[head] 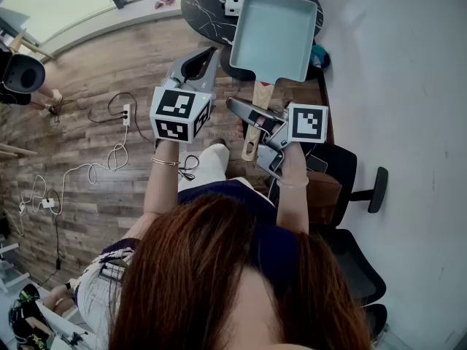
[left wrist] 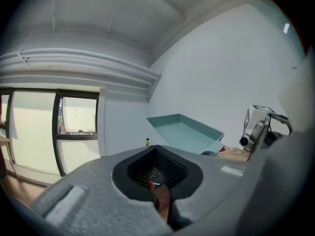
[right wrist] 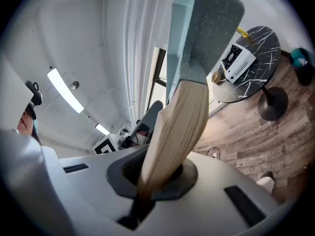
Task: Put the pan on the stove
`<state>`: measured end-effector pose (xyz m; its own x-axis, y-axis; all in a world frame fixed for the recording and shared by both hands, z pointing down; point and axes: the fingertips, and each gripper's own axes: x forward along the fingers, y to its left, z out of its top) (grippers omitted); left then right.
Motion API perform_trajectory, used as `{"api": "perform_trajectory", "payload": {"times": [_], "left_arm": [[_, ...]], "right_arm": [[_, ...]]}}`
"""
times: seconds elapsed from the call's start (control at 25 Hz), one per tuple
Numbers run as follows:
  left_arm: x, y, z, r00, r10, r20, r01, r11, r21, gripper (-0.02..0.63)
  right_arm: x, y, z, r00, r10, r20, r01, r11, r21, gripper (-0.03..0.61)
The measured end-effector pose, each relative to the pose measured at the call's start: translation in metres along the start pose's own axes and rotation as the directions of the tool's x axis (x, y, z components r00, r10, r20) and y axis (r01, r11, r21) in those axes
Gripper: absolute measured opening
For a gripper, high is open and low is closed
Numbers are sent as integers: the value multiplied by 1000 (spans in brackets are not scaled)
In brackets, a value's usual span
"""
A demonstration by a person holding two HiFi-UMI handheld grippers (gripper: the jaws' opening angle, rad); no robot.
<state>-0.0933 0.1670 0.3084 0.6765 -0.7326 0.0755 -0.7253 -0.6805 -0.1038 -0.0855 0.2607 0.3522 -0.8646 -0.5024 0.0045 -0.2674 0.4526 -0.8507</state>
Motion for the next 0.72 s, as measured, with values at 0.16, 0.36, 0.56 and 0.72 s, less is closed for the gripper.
{"api": "perform_trajectory", "payload": {"times": [0.16,0.36,0.56,0.72], "left_arm": [[14,6,1,1000,3,2,-3,1000,-20,12],[35,14,0,1000,-11,0,11,1000,-18,12],[52,25,0,1000,-22,0,22,1000,-22,12],[66,32,1,999,-32,2,32,999,-18,12]], "right_arm": [[1,-8,12,1000,-20,-13,20,1000,-12,12],[6,-18,29,1000,-21,-9,21,1000,-18,21],[11,-25,45,1000,-11,6,11,1000,-1,21],[16,-34,58,1000,-15,10,16,1000,-3,23]]}}
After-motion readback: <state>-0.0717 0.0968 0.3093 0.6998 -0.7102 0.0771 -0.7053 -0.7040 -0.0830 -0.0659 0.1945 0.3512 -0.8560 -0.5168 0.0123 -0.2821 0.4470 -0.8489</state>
